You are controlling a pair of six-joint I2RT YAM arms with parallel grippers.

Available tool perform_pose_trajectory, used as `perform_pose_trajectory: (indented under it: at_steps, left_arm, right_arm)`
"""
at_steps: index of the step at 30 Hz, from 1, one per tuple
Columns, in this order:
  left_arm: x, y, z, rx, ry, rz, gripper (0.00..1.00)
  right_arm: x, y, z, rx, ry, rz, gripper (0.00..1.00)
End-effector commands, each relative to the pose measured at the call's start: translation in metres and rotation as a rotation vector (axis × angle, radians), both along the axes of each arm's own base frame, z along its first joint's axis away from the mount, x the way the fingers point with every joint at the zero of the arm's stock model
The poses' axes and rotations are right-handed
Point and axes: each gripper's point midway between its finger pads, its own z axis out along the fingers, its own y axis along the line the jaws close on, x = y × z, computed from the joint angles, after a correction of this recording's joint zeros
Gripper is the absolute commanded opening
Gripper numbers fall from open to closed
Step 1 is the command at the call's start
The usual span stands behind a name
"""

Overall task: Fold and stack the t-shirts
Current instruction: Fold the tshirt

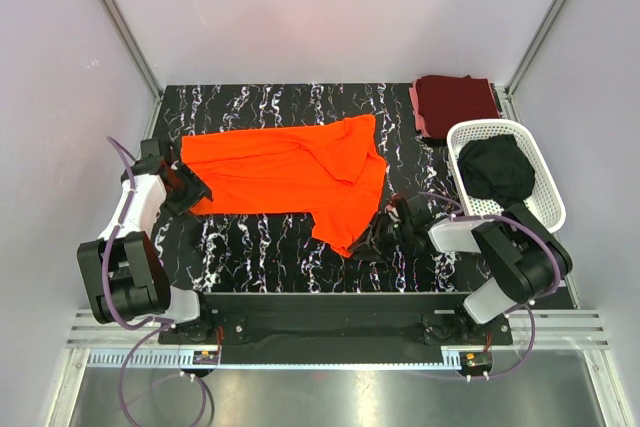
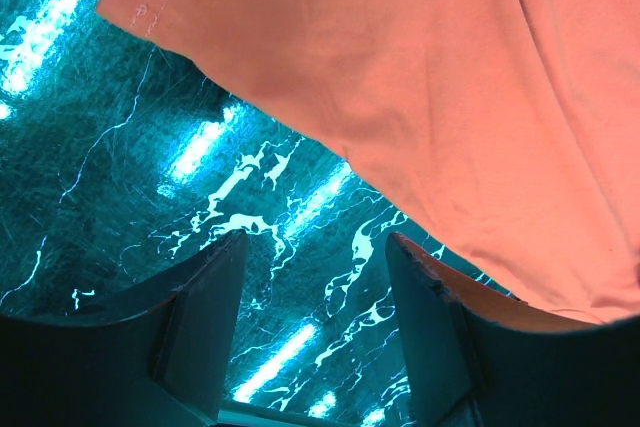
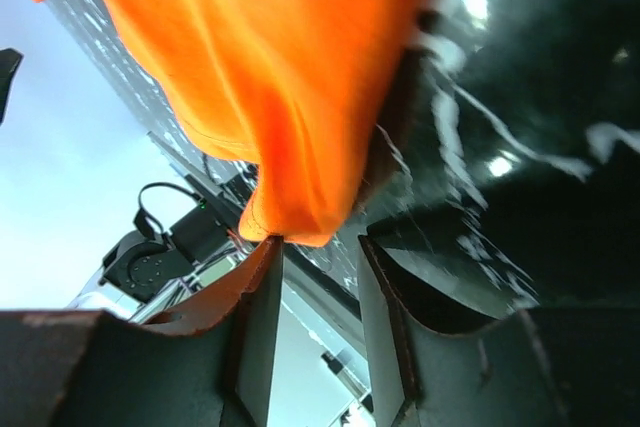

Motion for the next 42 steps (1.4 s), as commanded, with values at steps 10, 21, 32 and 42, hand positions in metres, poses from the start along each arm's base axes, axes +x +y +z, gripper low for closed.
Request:
perform_pose_trajectory:
  at_steps: [10,21,32,42]
  left_arm:
    - [0.011,0.008,0.008,0.009,-0.035,-0.005,0.62]
    - [0.005,0.029,0.000,-0.025,-0.030,0.068,0.70]
    - [0.008,0.086,-0.030,-0.149,-0.035,0.239,0.63]
    - [0.015,0.093,-0.059,-0.180,0.011,0.340,0.54]
  right_arm:
    - [0.011,-0.003,-0.031,-0.122,0.051,-0.075,0.42]
    - [0.013,-0.008,-0.033,-0.159,0.032,-0.086,0.00]
    - [0.004,-0.014,0.001,-0.186,-0.109,0.092,0.00]
    - [0.010,-0.012,0.008,-0.193,-0.148,0.135,0.00]
